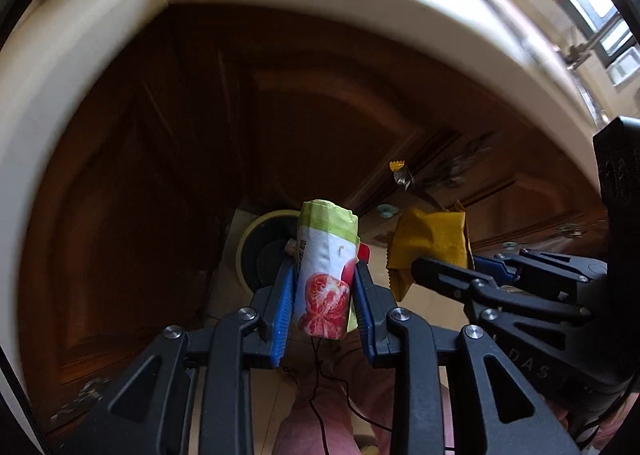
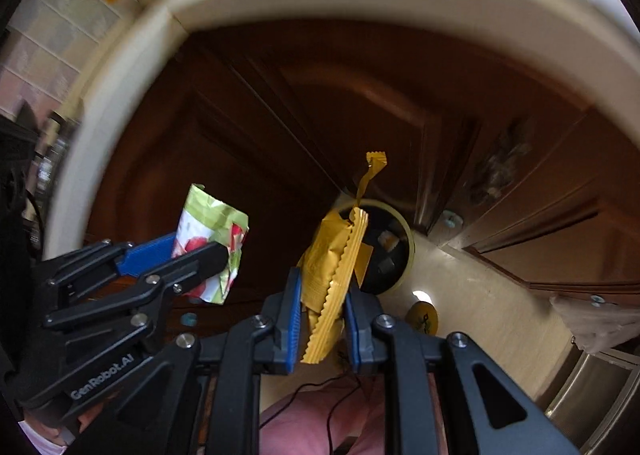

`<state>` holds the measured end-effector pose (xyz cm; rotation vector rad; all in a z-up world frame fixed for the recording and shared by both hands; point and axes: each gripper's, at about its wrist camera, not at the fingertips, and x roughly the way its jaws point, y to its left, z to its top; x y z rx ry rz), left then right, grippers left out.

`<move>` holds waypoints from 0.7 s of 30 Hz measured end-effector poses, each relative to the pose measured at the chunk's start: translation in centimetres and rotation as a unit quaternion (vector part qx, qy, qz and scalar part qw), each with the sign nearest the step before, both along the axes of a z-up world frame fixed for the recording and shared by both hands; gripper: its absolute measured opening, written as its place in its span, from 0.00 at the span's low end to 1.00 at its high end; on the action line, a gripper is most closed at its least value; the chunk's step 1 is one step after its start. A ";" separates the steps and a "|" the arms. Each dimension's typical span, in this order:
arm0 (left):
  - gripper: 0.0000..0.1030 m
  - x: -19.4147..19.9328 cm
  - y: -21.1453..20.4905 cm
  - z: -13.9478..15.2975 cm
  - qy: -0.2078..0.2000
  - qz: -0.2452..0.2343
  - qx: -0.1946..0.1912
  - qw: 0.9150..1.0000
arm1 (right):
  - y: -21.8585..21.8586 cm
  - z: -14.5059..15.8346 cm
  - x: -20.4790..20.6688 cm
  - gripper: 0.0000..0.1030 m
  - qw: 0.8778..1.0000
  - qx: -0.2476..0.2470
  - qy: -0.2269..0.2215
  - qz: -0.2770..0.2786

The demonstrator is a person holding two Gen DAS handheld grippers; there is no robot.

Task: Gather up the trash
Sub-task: 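Carry the wrapper and yellow packet down over the trash bin with both tools, then open both tools to drop the wrapper and packet into the bin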

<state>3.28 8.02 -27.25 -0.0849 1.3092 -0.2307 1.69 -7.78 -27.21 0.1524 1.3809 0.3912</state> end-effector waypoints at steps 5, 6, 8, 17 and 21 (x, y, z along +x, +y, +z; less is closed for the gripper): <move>0.27 1.0 0.6 -8.3 0.026 0.024 0.007 0.999 | 0.7 -8.3 0.9 0.19 0.999 -0.012 0.029 0.006; 0.27 1.2 0.8 -9.8 0.033 0.028 0.005 0.999 | 0.8 -9.7 1.1 0.19 0.999 -0.012 0.035 0.006; 0.28 1.6 1.0 -12.9 0.045 0.036 0.002 0.998 | 0.9 -13.0 1.6 0.19 0.999 -0.008 0.044 0.004; 0.52 3.6 1.2 -21.8 0.083 0.046 0.012 0.995 | 1.3 -22.2 3.5 0.24 0.997 -0.017 0.071 -0.001; 0.87 4.0 1.7 -23.6 0.080 0.054 0.044 0.994 | 0.7 -24.4 3.9 0.32 0.995 -0.016 0.092 -0.016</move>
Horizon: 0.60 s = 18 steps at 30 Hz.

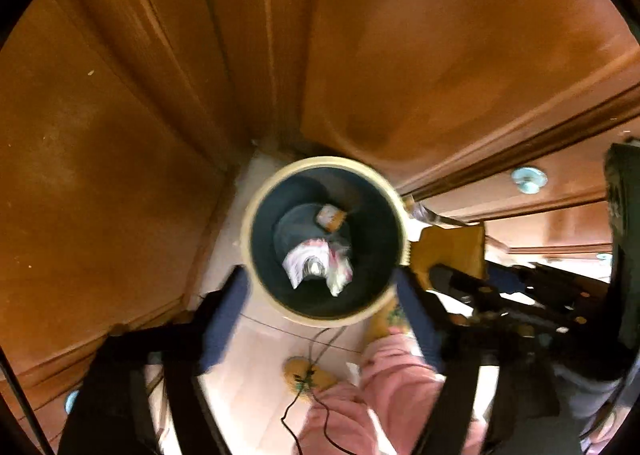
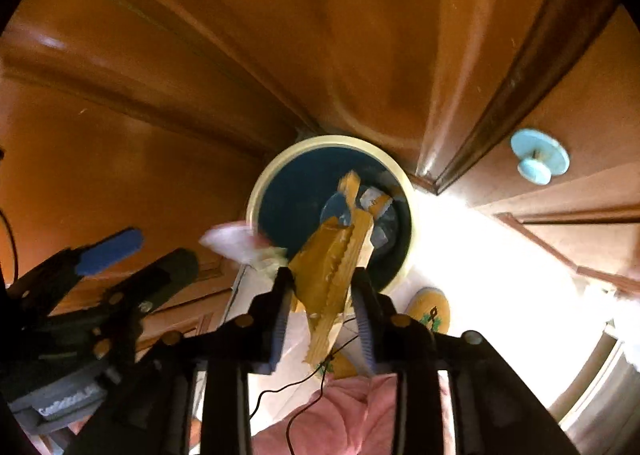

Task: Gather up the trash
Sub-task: 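Open both tools to drop the wrapper and packet into the bin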

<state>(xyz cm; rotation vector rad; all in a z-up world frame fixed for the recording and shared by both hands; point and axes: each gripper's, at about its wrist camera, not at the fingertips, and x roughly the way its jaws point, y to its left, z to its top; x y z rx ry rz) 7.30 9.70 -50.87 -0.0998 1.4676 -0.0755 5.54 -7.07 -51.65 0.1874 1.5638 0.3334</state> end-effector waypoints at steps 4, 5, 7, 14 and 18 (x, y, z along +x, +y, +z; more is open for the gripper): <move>0.91 0.4 0.5 -1.2 0.002 0.011 0.009 1.000 | -0.8 -0.7 0.0 0.39 1.000 -0.006 -0.014 -0.014; 0.91 0.4 0.6 -1.4 0.003 0.010 0.011 1.000 | -0.9 -0.7 0.0 0.39 1.000 -0.008 -0.020 -0.014; 0.91 0.4 0.8 -1.2 0.002 0.009 0.015 1.000 | -0.9 -0.7 -0.2 0.40 1.000 -0.011 -0.023 -0.012; 0.91 0.2 0.2 0.4 -0.001 0.000 0.018 1.000 | -0.8 0.8 -0.9 0.40 1.000 -0.008 -0.019 -0.014; 0.91 0.0 0.2 1.5 -0.001 0.000 0.019 1.000 | -0.9 1.4 -1.1 0.40 1.000 -0.006 -0.018 -0.012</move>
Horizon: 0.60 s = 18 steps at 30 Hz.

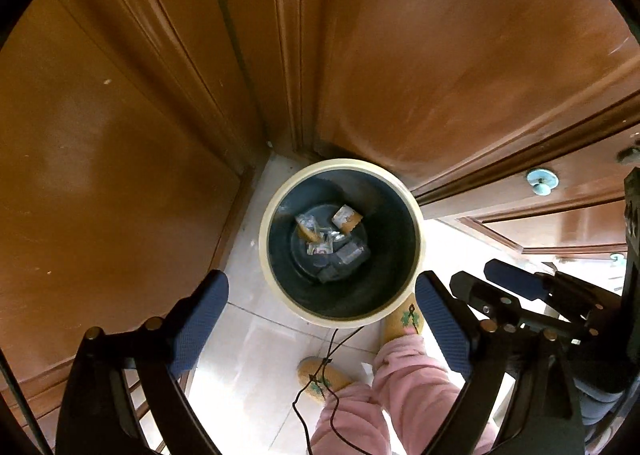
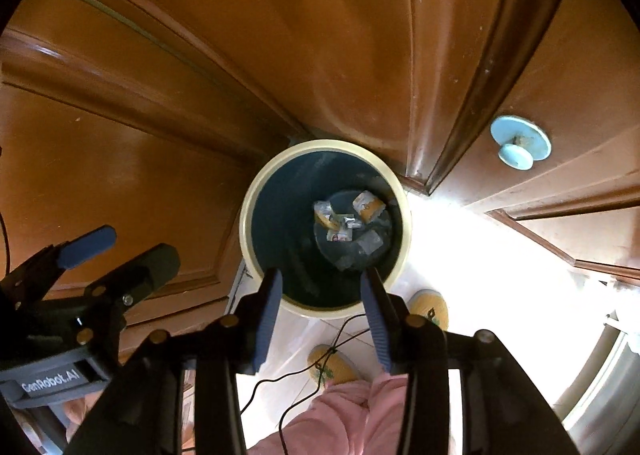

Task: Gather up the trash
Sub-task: 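Open both tools to drop the wrapper and packet into the bin, then raise both tools back over the counter toward the milk cartons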

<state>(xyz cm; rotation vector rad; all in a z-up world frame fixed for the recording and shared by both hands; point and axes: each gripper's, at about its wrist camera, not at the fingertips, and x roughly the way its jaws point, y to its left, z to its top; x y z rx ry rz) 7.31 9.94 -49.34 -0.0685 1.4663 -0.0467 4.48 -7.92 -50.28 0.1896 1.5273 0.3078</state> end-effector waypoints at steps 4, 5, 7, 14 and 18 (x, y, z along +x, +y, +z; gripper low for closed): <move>0.91 -0.2 0.1 1.6 -0.003 0.002 0.001 1.000 | 0.1 1.5 0.0 0.40 1.000 -0.002 -0.009 0.005; 0.91 -0.3 0.1 2.3 -0.005 0.003 0.001 1.000 | 0.0 2.0 0.0 0.40 1.000 -0.002 -0.011 0.004; 0.91 -0.5 0.1 3.4 -0.007 0.001 -0.004 1.000 | -0.2 3.0 -0.2 0.40 1.000 -0.002 -0.011 -0.001; 0.91 -1.3 0.0 9.5 -0.029 -0.010 -0.004 1.000 | -0.6 8.0 -0.9 0.40 1.000 -0.008 -0.016 -0.003; 0.91 -1.6 0.0 13.5 -0.043 -0.017 -0.003 0.999 | -0.5 11.9 -1.4 0.40 1.000 -0.009 -0.026 0.001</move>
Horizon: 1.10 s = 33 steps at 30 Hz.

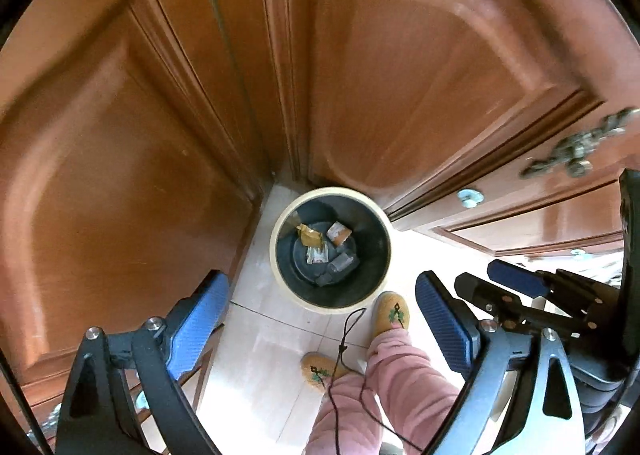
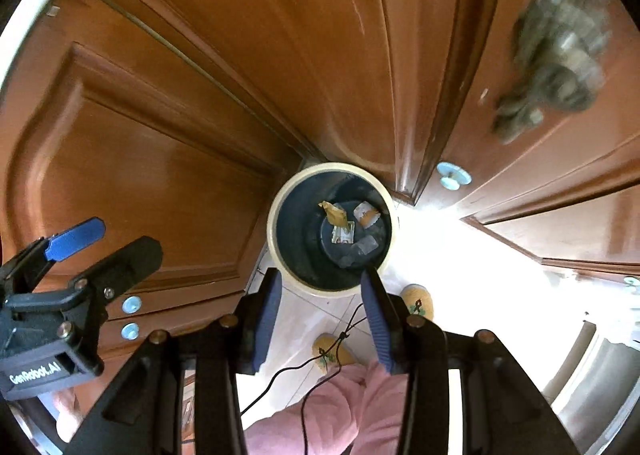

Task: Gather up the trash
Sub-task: 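Raise both tools back over the counter toward the milk cartons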

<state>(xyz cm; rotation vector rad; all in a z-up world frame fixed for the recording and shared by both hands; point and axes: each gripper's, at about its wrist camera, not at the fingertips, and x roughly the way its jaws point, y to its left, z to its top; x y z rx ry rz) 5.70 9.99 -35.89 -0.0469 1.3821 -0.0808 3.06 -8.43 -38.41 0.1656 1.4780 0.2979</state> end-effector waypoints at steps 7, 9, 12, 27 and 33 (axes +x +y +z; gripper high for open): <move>0.91 -0.8 0.8 8.9 -0.035 -0.008 -0.014 0.999 | 0.0 8.7 -0.7 0.40 0.999 0.000 -0.037 0.006; 0.91 -1.0 1.1 11.6 -0.044 -0.009 -0.023 0.999 | 0.1 11.3 -1.0 0.40 0.999 0.001 -0.051 0.007; 0.91 -1.5 1.2 15.4 -0.063 -0.014 -0.026 0.998 | -0.1 15.2 -1.3 0.40 0.997 0.003 -0.075 0.009; 0.91 -3.2 -0.2 28.6 -0.160 -0.063 -0.013 0.985 | -1.5 28.6 -3.0 0.42 0.984 0.022 -0.175 -0.009; 0.92 -2.4 -1.2 31.8 -0.208 -0.063 -0.016 0.976 | -1.9 32.3 -2.3 0.42 0.977 0.014 -0.213 -0.008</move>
